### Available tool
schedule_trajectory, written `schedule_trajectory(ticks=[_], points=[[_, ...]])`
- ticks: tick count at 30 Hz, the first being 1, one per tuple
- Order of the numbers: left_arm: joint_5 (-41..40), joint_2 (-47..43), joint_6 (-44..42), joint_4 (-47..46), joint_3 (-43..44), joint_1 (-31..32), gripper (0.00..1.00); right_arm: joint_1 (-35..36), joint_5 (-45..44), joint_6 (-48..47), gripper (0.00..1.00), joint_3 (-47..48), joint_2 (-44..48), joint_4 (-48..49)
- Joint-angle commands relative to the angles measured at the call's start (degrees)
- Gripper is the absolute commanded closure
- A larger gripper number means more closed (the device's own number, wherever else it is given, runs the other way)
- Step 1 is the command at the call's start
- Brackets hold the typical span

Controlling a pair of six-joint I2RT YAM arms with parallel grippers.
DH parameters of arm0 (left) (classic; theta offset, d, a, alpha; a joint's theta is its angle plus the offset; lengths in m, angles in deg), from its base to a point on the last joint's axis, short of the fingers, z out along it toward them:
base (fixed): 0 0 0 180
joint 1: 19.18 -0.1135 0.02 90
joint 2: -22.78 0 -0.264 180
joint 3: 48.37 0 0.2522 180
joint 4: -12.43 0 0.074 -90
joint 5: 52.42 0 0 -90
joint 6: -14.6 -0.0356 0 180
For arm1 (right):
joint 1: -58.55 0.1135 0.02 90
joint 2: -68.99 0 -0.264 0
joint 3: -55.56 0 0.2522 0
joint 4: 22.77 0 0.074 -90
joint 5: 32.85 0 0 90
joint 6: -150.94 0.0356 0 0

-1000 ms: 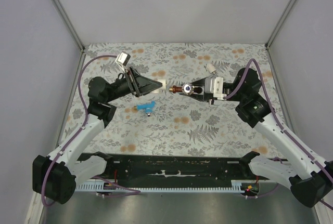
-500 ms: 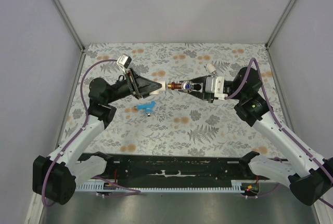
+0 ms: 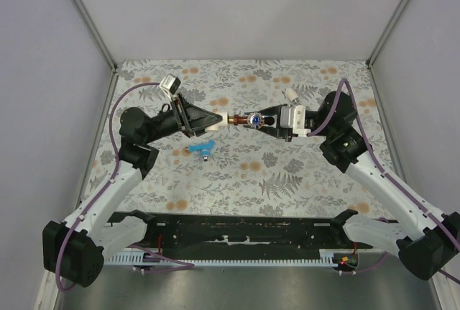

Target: Install the water faucets

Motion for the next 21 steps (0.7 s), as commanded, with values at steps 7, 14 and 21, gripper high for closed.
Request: schedule_trajectory(ticks=[7, 14, 21], points=[[2.3, -1.6, 1.1, 5.5, 4.3, -0.3, 0.98, 0.5, 0.7, -0.8, 1.0, 0.4, -1.2, 5.3], [2.4, -1.4, 0.1, 9.9, 4.8, -0.2, 0.98, 0.6, 1.6, -2.6, 1.0, -0.1, -0.9, 6.1], [3.5, 0.0, 2.0, 11.6, 8.3, -0.2, 0.98, 1.0, 2.6, -7.8, 1.0, -1.7, -1.7, 6.0]])
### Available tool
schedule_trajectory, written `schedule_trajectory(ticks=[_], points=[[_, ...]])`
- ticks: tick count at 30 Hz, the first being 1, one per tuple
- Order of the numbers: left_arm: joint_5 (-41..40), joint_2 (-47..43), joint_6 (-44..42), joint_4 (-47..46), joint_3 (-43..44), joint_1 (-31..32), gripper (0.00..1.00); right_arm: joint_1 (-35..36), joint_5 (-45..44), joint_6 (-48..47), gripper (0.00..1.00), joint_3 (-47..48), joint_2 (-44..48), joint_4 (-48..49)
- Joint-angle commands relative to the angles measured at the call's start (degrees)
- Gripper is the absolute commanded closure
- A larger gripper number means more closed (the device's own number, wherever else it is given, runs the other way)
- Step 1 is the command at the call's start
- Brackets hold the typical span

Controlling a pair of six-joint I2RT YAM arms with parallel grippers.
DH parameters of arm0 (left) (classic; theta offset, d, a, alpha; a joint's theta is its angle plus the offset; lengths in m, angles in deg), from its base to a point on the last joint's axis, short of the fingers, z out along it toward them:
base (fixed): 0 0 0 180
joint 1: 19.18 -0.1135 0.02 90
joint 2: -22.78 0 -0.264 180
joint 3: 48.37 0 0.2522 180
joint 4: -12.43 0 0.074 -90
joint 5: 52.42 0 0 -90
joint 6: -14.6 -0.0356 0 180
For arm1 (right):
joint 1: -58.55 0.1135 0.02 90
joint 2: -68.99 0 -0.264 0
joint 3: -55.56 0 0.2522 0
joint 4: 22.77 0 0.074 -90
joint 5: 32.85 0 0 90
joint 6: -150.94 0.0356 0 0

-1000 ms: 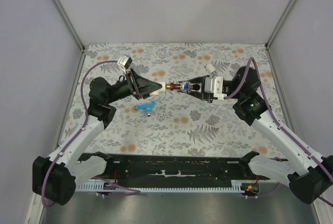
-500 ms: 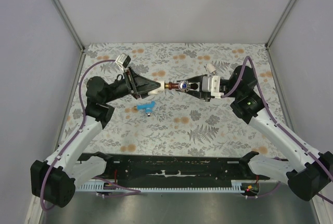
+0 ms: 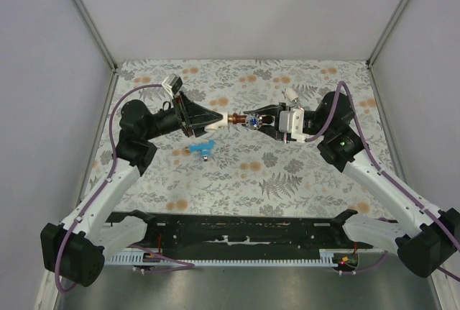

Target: Install the water faucets

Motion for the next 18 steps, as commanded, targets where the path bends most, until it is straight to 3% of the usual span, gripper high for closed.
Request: schedule_trajectory(ticks=[1, 18], points=[[2.2, 0.4, 0.8, 0.7, 5.4, 0.0, 0.98, 0.8, 1.3, -4.6, 1.0, -0.9, -0.8, 2.9], [7.5, 1.4, 2.2, 2.6, 9.0, 0.0, 0.98, 1.3, 1.2, -6.7, 0.97, -3.6, -0.9, 7.4]])
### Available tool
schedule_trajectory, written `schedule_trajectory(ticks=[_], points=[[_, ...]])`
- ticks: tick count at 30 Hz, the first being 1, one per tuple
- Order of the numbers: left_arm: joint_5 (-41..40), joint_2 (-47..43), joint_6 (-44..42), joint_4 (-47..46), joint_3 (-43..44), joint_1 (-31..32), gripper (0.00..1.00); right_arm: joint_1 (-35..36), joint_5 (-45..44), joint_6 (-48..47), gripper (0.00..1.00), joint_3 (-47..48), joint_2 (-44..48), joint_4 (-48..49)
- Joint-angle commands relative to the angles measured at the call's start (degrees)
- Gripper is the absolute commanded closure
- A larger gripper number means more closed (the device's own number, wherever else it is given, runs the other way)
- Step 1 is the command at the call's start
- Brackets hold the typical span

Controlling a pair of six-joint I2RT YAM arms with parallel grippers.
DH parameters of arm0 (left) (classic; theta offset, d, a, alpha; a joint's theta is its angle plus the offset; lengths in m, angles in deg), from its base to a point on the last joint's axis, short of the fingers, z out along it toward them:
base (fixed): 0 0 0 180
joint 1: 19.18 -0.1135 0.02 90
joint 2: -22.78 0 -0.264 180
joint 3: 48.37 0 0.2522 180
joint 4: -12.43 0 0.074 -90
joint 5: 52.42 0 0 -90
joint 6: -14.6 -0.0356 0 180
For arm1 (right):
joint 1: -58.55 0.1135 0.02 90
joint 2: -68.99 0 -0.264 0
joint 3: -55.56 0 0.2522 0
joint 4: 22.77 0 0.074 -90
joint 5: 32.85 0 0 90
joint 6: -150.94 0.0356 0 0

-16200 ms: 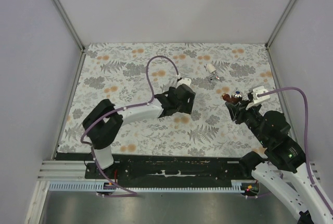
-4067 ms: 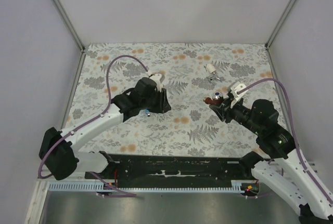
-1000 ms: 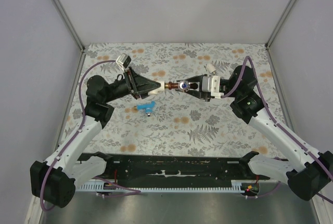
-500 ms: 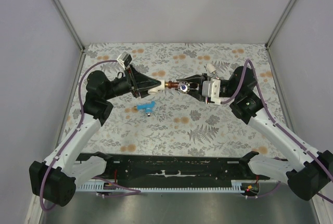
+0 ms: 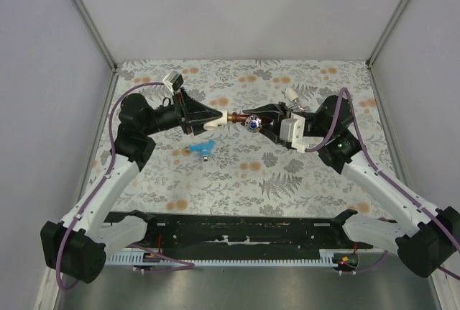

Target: Install the water faucets

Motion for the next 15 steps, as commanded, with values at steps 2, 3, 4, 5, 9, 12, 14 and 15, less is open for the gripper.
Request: schedule_trajectory(ticks=[2, 3, 4, 5, 9, 12, 14, 15], points=[[6.5, -0.2, 2.0, -3.0, 5.9, 0.7, 0.98, 0.9, 1.1, -0.8, 0.98, -0.8, -0.9, 1.6], [6.6, -0.2, 2.0, -3.0, 6.2, 0.7, 0.98, 0.9, 1.2, -0.7, 0.98, -0.6, -0.9, 1.7], [6.6, -0.4, 2.2, -2.9, 6.3, 0.7, 0.98, 0.9, 1.3, -0.5, 0.98, -0.6, -0.9, 2.0], [6.6, -0.6, 2.4, -3.1, 6.3, 0.7, 0.98, 0.8, 1.3, -0.2, 0.98, -0.7, -0.9, 2.5], [4.7, -1.8, 4.0, -3.3, 5.6, 0.7, 0.98, 0.9, 1.7, 0.9, 0.99, -1.2, -0.6, 5.0], [3.1, -2.5, 5.3, -3.3, 4.3, 0.8, 0.98, 1.0, 2.2, 1.1, 1.0, -1.0, -0.5, 5.4], [2.4, -2.8, 6.0, -3.3, 3.6, 0.7, 0.98, 0.9, 2.7, 1.4, 1.0, -0.9, -0.5, 5.5], [1.9, -2.9, 6.2, -3.5, 3.4, 0.9, 0.98, 0.9, 3.0, 1.7, 1.0, -1.0, -0.4, 5.9]])
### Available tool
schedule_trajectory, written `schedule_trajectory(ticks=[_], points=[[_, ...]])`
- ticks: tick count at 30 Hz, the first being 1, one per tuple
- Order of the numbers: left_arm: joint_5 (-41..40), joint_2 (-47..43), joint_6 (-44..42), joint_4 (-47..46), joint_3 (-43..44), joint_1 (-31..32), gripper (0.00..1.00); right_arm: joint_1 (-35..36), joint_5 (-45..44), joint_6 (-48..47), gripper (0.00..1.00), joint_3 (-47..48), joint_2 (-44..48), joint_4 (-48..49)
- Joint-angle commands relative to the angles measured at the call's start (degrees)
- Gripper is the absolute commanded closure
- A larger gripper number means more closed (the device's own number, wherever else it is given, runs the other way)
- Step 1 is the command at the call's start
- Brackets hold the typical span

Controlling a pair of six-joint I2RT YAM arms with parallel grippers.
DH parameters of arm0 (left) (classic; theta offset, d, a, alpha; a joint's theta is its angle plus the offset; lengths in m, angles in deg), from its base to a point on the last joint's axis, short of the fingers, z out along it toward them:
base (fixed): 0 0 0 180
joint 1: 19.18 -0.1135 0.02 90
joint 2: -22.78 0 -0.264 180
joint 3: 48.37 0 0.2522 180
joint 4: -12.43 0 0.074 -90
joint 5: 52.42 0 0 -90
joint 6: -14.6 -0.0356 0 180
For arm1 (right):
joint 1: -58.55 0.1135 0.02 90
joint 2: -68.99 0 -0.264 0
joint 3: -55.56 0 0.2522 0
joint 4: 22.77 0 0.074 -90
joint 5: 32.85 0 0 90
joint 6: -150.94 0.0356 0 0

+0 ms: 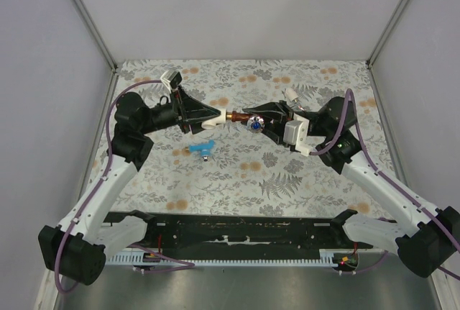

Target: Install the water faucets

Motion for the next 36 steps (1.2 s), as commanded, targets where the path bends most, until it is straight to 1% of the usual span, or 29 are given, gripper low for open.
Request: schedule_trajectory(ticks=[1, 6, 18, 23, 26, 30, 36], points=[[-0.3, -2.6, 4.9, -4.7, 0.5, 1.3, 0.98, 0.9, 1.6, 1.8, 1.0, -0.7, -0.3, 1.5], [-0.8, -2.4, 5.1, -4.5, 0.2, 1.4, 0.98, 0.9, 2.2, 3.9, 1.0, -1.1, -0.2, 4.5], [-0.8, -1.6, 2.2, -2.5, 1.0, 3.6, 0.98, 1.3, 3.7, 5.0, 1.0, 0.3, -0.7, 3.4], [-0.8, -1.0, 0.9, -1.3, 1.5, 3.9, 0.98, 1.2, 2.4, 5.8, 1.0, 0.3, -0.1, 3.6], [-0.9, -0.9, 0.1, -0.9, 1.3, 3.9, 0.98, 1.3, 2.3, 5.9, 1.0, 1.1, 0.4, 1.6], [-0.8, -0.7, -0.6, -0.9, 1.7, 3.9, 0.98, 1.3, 1.3, 6.1, 1.0, 0.6, 1.3, 1.2], [-0.8, -0.1, 1.1, -3.3, 1.5, 3.6, 0.98, 1.2, -0.1, 7.5, 1.0, -0.4, 2.6, 2.7]])
